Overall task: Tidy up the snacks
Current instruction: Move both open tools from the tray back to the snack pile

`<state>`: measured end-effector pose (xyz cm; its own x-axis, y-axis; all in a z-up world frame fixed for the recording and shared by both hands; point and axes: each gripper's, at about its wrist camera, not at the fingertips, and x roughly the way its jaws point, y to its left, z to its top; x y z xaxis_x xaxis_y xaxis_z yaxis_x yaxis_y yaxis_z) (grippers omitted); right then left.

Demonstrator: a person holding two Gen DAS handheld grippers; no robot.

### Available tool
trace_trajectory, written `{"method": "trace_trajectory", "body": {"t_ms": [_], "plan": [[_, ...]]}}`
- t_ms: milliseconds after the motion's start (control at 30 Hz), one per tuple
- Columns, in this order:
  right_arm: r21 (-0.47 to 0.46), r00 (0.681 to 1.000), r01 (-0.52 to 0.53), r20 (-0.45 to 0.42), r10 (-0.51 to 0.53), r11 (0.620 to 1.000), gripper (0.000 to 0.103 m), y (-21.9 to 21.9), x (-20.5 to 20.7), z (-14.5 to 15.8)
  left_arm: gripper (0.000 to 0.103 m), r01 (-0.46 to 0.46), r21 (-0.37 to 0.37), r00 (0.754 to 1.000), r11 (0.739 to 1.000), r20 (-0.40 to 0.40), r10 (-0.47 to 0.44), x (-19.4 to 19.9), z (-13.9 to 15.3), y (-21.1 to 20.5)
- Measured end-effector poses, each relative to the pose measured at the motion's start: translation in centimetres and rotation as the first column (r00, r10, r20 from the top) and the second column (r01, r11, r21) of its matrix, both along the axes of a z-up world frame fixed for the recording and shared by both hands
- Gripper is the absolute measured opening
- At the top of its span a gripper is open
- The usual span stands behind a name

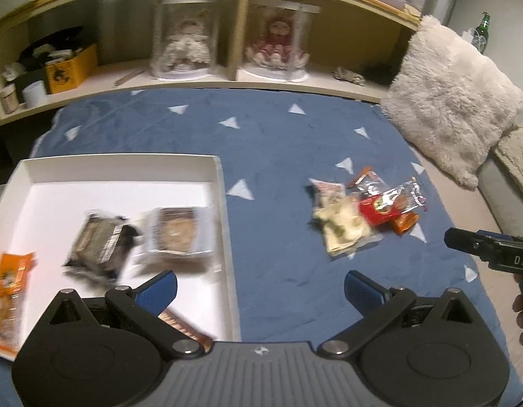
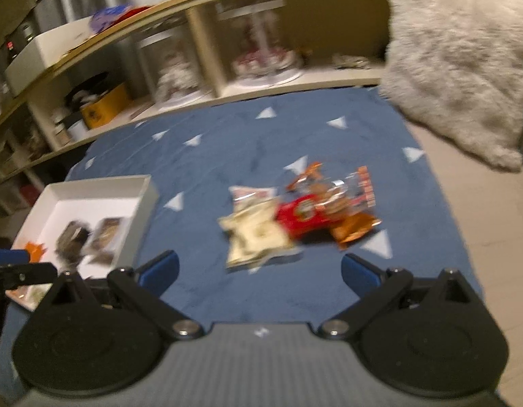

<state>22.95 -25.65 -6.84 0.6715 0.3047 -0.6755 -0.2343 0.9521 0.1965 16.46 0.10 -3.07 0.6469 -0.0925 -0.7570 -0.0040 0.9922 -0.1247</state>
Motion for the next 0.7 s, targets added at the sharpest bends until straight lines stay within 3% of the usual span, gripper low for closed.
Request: {"method": "trace_trajectory", "body": {"t_ms": [167,433,700], "plan": [[0.047,0.998,0.068,0.008,-0.068,0.997,0.103,-2.6,1.6,-1.5,0.103,0.014,-0.033,1.0,0.999,0.002,-0.014,2.0,-1.3,-3.0],[0.046,0.989,0.135,0.048,-0.137,0.99,0.103,-4.2,4.1,-3.4,0.103,0.024,-0.068,0.999,0.997,0.023,-0.022,5.0,-4.1,-7.5],[0.172,0.965,0.259,-0.001,-0.263,0.95,0.103,-6.7,7.0,-5.1,0.103,0.046,-0.092,0.999,0.995,0.028,-0.043,7.9,-7.1,-10.6]]}}
